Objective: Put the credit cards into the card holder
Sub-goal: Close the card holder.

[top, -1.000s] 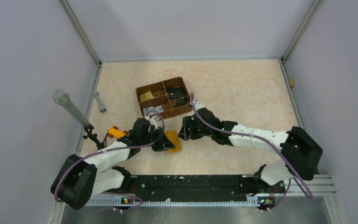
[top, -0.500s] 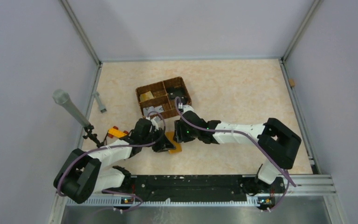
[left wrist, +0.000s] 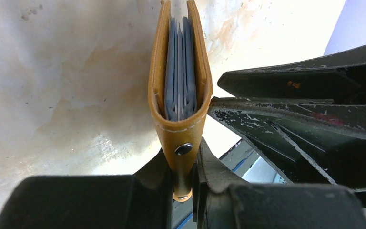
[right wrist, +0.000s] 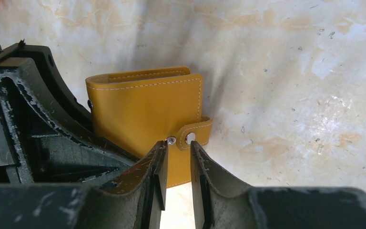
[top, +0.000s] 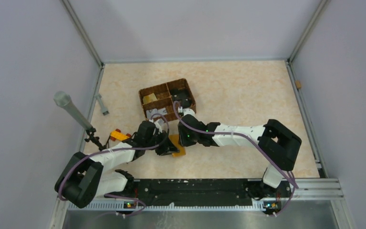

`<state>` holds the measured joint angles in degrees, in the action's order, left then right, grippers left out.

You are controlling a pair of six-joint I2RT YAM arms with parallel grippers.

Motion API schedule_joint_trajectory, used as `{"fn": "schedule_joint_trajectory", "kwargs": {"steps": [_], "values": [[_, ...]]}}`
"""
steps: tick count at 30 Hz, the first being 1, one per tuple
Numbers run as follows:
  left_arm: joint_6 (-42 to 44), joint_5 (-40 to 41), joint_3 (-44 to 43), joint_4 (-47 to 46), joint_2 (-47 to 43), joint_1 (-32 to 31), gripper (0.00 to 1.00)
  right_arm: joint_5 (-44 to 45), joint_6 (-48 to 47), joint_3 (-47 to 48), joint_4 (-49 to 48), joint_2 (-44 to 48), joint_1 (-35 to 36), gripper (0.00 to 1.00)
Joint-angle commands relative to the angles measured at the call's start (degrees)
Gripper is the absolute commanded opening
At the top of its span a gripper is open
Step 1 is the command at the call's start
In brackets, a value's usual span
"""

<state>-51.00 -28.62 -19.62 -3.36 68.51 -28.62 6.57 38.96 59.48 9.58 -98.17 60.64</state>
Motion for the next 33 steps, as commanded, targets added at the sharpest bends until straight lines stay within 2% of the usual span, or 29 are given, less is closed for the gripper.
{"fn": "schedule_joint_trajectory", "kwargs": {"steps": [1, 9, 14, 21, 23, 25, 33], "values": [[1.25, 1.99, -1.39, 0.81, -0.45, -0.12, 0.0, 1.74, -0.47, 3.14, 1.43, -1.08, 0.71, 0.25], [1.34, 2.03, -1.48, 1.07, -0.82, -0.12, 0.0, 1.7, -0.7, 3.17, 0.95, -1.89, 0.76, 0.21], [1.43, 2.14, -1.41, 1.5, -1.29, -0.11, 0.0, 1.54, -0.71, 2.42, -0.04, -0.61, 0.71, 0.09], [1.43, 1.86, -1.37, 1.42, -1.31, -0.16, 0.0, 1.6, -0.72, 2.33, 0.12, 0.34, 0.73, 0.11], [1.43, 1.76, -1.39, 1.42, -1.43, -0.12, 0.0, 1.61, -0.68, 2.16, 0.06, 0.45, 0.83, 0.08], [1.42, 1.73, -1.31, 1.43, -1.41, -0.12, 0.0, 1.17, -0.78, 1.89, -0.81, 0.86, 0.82, 0.0], [1.52, 1.69, -1.14, 1.16, -0.75, -0.12, 0.0, -3.34, -1.52, -0.36, -5.86, 2.41, 0.8, 0.0]]}}
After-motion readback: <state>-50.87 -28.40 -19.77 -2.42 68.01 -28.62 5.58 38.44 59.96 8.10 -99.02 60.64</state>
